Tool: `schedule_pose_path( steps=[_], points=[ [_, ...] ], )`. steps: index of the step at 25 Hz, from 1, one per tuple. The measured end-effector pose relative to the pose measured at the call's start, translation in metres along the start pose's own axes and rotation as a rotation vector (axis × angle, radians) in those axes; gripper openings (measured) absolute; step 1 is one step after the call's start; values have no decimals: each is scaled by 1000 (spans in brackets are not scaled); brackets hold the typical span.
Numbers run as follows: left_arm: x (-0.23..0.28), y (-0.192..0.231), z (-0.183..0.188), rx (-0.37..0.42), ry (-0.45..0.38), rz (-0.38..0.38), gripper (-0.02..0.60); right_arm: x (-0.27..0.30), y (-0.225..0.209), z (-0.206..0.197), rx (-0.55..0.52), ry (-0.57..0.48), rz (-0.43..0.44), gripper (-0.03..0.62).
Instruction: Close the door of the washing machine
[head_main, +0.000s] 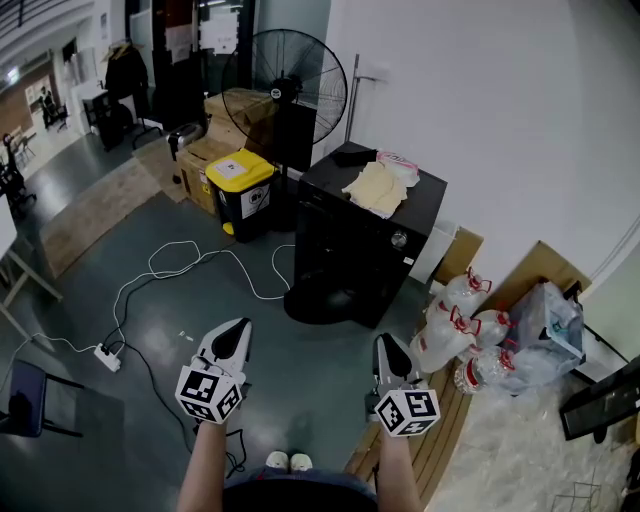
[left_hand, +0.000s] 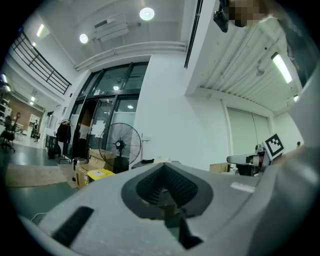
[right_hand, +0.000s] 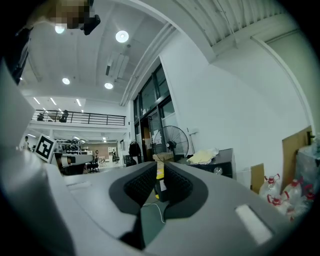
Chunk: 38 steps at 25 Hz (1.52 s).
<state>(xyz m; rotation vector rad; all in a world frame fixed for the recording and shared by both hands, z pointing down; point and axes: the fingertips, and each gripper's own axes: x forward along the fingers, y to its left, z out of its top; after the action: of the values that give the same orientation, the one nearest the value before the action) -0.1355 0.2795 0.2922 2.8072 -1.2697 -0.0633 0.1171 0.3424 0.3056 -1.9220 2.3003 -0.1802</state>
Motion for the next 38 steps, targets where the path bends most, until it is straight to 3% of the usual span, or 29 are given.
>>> schedule_pose_path(
  steps=[10,25,32,38],
  points=[
    [-3,1,-5,1,11,24,-2,5,3,1,27,-28,69,198],
    [4,7,-31,11,47,92,-2,31,-16,-23,65,-3,134,215],
    [29,37,-29,37,42,114,-2,64,-32,-41,62,20,133,215],
    [72,92,-71,42,30,94,-2,109,-47,-85,34,2,94,214]
  ],
)
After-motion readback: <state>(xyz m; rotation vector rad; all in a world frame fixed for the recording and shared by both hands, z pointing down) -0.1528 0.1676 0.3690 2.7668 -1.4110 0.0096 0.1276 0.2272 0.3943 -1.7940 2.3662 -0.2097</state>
